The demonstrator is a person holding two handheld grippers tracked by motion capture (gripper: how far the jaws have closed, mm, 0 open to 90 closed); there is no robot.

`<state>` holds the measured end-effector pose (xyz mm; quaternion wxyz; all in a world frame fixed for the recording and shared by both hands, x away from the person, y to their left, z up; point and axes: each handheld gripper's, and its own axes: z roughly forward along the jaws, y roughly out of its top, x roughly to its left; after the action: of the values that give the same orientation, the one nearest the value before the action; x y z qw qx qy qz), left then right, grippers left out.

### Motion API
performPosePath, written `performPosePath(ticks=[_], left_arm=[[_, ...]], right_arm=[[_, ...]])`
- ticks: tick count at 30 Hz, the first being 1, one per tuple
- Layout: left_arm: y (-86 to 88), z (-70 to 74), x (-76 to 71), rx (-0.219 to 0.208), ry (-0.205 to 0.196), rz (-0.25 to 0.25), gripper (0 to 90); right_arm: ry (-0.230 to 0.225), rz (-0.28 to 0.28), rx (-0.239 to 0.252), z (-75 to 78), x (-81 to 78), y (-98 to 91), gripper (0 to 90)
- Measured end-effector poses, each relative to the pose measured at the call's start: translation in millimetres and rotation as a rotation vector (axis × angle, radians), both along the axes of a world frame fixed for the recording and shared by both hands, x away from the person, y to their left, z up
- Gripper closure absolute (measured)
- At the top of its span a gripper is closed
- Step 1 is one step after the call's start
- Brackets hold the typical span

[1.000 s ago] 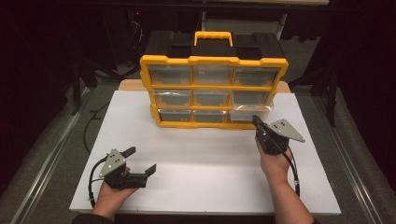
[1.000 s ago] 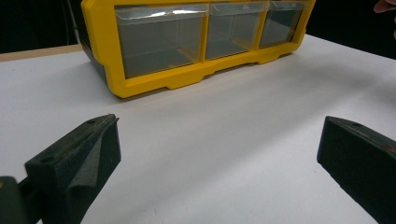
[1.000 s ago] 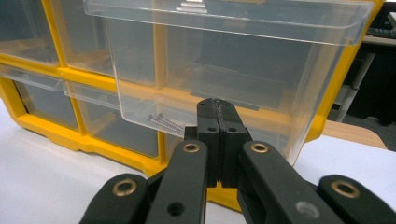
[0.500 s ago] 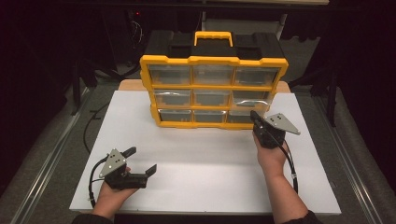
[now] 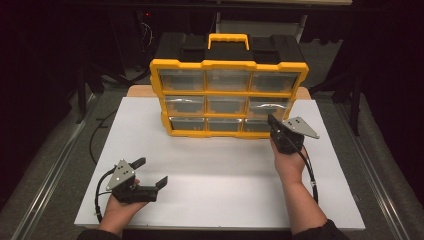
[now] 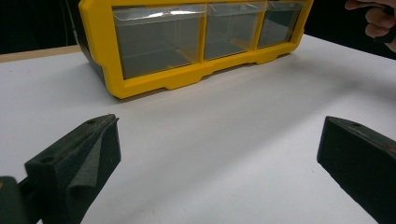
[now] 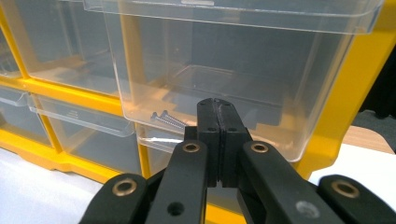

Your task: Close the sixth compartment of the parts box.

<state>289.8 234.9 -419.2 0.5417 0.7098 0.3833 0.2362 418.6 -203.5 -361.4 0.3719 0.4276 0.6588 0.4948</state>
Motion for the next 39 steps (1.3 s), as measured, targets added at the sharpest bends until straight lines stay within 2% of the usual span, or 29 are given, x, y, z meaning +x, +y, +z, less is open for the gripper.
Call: performPosePath(ticks=[13, 26, 39], left_arm=[[1.2, 0.0, -0.4, -0.011, 0.001, 0.007, 0.1], [1.6, -0.1, -0.6, -0.012, 0.002, 0.007, 0.1], [1.7, -0.2, -0.5, -0.015, 0.004, 0.007, 0.1]], right_arm=[[0.015, -0.017, 0.01, -4.3, 11.8, 1.7, 90.0], [0.025, -0.029, -0.001, -2.9, 20.9, 1.5, 90.0], [0.019, -0.025, -0.008, 1.0, 21.6, 3.8, 90.0]])
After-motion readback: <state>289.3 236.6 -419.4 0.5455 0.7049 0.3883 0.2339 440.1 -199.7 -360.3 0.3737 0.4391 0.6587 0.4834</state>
